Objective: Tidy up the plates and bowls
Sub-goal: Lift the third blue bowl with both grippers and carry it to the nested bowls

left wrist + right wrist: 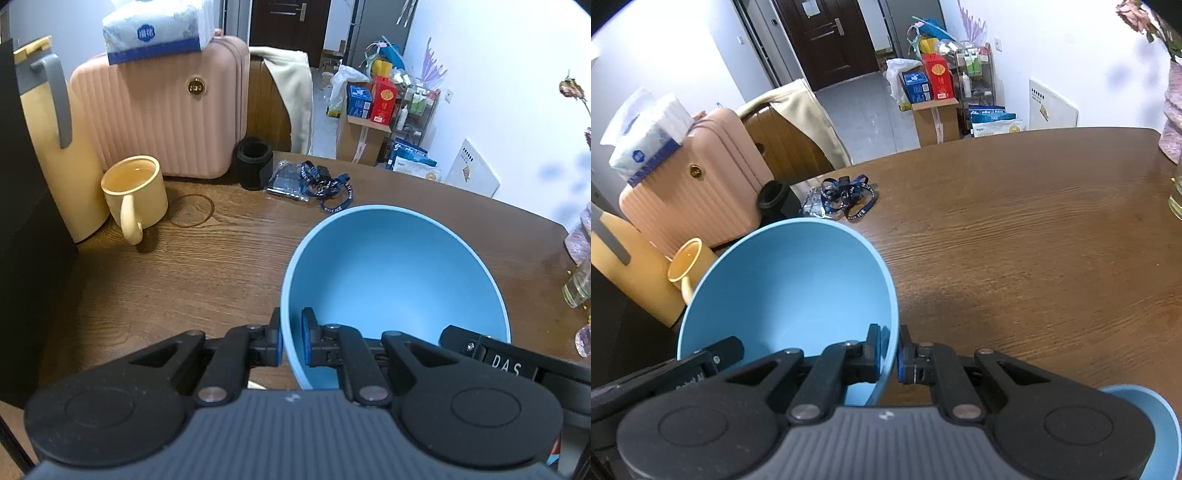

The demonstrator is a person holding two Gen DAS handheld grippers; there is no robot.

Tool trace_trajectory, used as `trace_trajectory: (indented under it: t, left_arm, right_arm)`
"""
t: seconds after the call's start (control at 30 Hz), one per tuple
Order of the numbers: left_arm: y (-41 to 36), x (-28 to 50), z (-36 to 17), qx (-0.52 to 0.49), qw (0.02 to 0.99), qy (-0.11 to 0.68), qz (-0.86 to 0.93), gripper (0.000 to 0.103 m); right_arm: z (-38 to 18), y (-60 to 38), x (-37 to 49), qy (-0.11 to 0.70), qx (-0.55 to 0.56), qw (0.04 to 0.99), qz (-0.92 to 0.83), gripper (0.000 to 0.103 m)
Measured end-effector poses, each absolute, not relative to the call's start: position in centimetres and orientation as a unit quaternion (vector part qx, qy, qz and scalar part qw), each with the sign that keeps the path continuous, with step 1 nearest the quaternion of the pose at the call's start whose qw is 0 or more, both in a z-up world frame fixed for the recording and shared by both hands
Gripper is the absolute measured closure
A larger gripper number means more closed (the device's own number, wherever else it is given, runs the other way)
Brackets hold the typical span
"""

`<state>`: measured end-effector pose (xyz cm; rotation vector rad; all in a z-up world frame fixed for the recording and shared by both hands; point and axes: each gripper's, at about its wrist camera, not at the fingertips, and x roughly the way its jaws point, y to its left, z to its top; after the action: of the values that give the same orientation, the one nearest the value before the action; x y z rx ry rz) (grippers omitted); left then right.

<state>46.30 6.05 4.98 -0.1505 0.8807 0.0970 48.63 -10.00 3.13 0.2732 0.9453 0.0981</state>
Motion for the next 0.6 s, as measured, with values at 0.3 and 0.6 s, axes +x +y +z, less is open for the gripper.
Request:
trace_trajectory:
  t: [0.3,0.6]
  left_arm:
    - [5.2,42.8,6.7,-0.072,0.908,0.41,0.042,0.092]
    - [3.8,39.7,7.5,-0.072,0.912,0.402,0.033,0.092]
  right_arm:
    - [4.7,-11.0,45.3,0.439,0.138,0.886,0.054,0.095]
    - [5.6,-12.5,42.1,0.427,0.141,0.892,0.052,0.095]
